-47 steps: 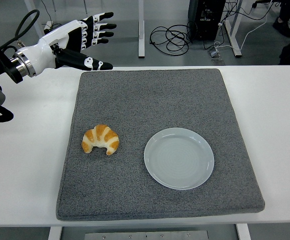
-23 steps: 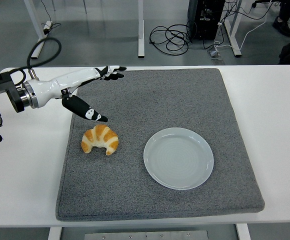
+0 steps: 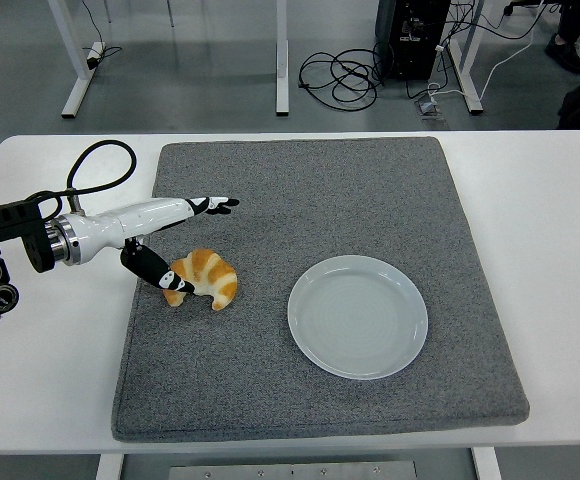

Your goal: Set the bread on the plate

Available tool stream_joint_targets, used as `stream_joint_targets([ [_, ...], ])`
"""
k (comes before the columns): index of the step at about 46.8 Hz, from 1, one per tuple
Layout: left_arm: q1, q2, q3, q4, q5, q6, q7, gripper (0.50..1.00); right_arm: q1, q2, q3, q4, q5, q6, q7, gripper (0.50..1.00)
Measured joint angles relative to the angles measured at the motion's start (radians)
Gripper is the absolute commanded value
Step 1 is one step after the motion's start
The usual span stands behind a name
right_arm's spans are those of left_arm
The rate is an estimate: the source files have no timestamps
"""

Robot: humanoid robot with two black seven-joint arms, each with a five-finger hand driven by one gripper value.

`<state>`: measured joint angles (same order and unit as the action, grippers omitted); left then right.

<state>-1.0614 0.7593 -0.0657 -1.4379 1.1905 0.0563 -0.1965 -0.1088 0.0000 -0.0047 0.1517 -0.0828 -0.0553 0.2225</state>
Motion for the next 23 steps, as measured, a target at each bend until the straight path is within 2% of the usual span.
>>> stream_joint_targets([
  [4,0.015,0.0,-0.001,0.002,-0.001,0.003,0.006,0.971,0.0,0.0,0.0,0.0,0.0,0.0,0.0,1.0],
  [9,0.03,-0.001,-0.014,0.002,-0.017,0.026,0.04,0.972,0.0,0.0,0.0,0.0,0.0,0.0,0.0,1.0],
  [23,0.066,-0.038,-0.036,0.001,-0.014,0.047,0.047,0.971,0.0,0.0,0.0,0.0,0.0,0.0,0.0,1.0],
])
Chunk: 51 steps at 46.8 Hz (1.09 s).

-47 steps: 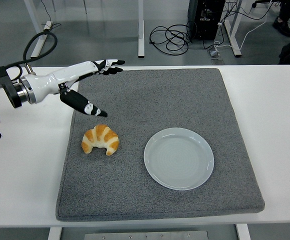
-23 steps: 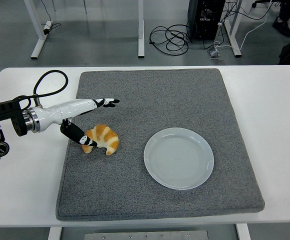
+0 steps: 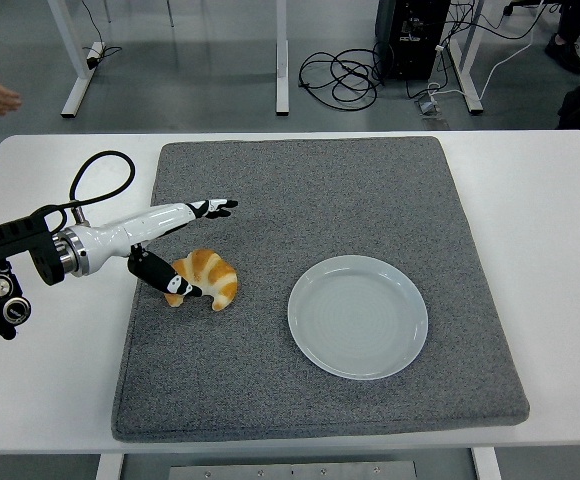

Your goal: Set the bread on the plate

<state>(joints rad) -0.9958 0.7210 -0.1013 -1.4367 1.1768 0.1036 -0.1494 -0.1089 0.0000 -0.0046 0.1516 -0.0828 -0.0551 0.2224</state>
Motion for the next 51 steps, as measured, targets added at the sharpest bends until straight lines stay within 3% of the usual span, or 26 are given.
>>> stream_joint_targets([
  [10,0.02,-0.018,0.002,0.021,0.169,0.041,0.023,0.969,0.0,0.0,0.0,0.0,0.0,0.0,0.0,1.0],
  [51,0.059,-0.077,0.001,0.105,0.187,0.082,0.023,0.969,0.0,0.0,0.0,0.0,0.0,0.0,0.0,1.0],
])
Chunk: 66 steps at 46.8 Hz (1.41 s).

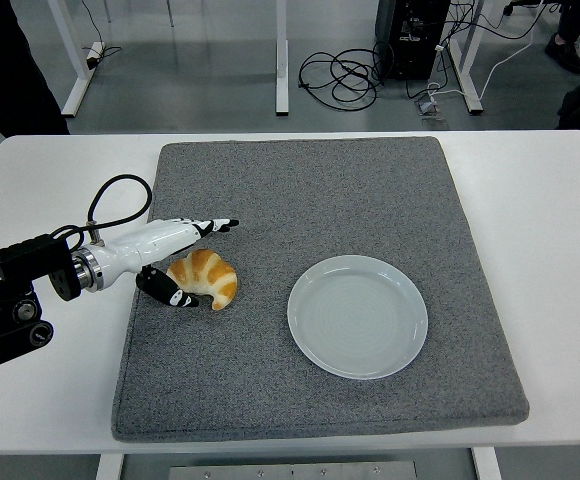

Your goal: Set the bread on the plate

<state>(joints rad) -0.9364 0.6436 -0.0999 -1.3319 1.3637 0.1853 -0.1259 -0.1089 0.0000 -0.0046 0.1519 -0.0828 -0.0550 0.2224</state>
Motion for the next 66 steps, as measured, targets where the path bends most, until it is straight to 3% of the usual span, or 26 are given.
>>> stream_joint_targets([
  [24,0.006,-0.034,0.0,0.037,-0.002,0.044,-0.002,0.968,0.0,0.0,0.0,0.0,0.0,0.0,0.0,1.0],
  [28,0.006,-0.035,0.0,0.037,-0.001,0.047,-0.003,0.949,0.0,0.0,0.0,0.0,0.0,0.0,0.0,1.0],
  [38,0.022,-0.035,0.002,0.04,0.047,0.057,-0.003,0.803,0.0,0.0,0.0,0.0,0.0,0.0,0.0,1.0],
  [42,0.025,-0.035,0.001,0.04,0.053,0.057,-0.003,0.656,0.0,0.0,0.0,0.0,0.0,0.0,0.0,1.0],
  [44,0.025,-0.035,0.001,0.04,0.054,0.057,-0.003,0.53,0.0,0.0,0.0,0.0,0.0,0.0,0.0,1.0],
  [45,0.025,-0.035,0.001,0.04,0.054,0.057,-0.003,0.5,0.0,0.0,0.0,0.0,0.0,0.0,0.0,1.0],
  [66,0.022,-0.031,0.0,0.04,0.052,0.057,-0.012,0.5,0.0,0.0,0.0,0.0,0.0,0.0,0.0,1.0],
])
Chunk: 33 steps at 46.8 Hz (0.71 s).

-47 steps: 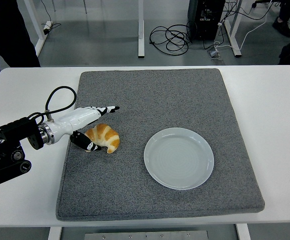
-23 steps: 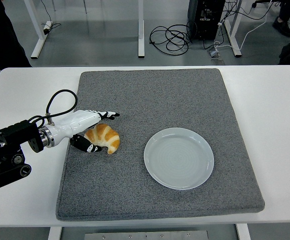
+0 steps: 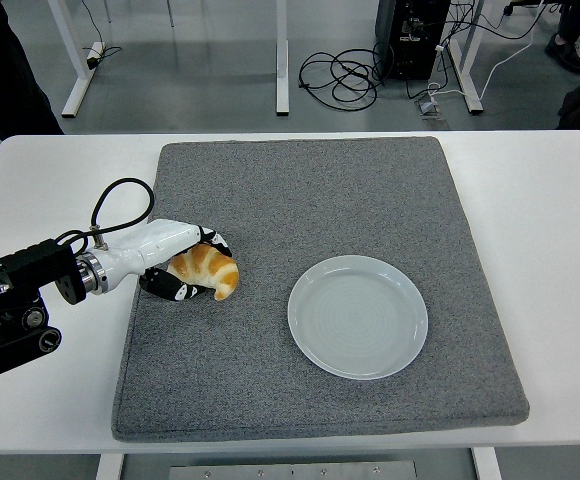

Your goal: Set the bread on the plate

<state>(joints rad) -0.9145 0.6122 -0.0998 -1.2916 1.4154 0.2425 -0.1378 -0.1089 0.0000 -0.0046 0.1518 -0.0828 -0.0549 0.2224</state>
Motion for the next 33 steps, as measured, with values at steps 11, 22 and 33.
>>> stream_joint_targets([
  [11,-0.002,0.0,-0.001,-0.001,0.001,0.0,0.0,0.5,0.0,0.0,0.0,0.0,0.0,0.0,0.0,1.0],
  [22,-0.137,0.018,-0.027,0.0,-0.017,0.0,-0.002,0.5,0.0,0.0,0.0,0.0,0.0,0.0,0.0,1.0],
  [33,-0.302,0.067,-0.024,0.0,-0.031,-0.008,-0.002,0.5,0.0,0.0,0.0,0.0,0.0,0.0,0.0,1.0],
])
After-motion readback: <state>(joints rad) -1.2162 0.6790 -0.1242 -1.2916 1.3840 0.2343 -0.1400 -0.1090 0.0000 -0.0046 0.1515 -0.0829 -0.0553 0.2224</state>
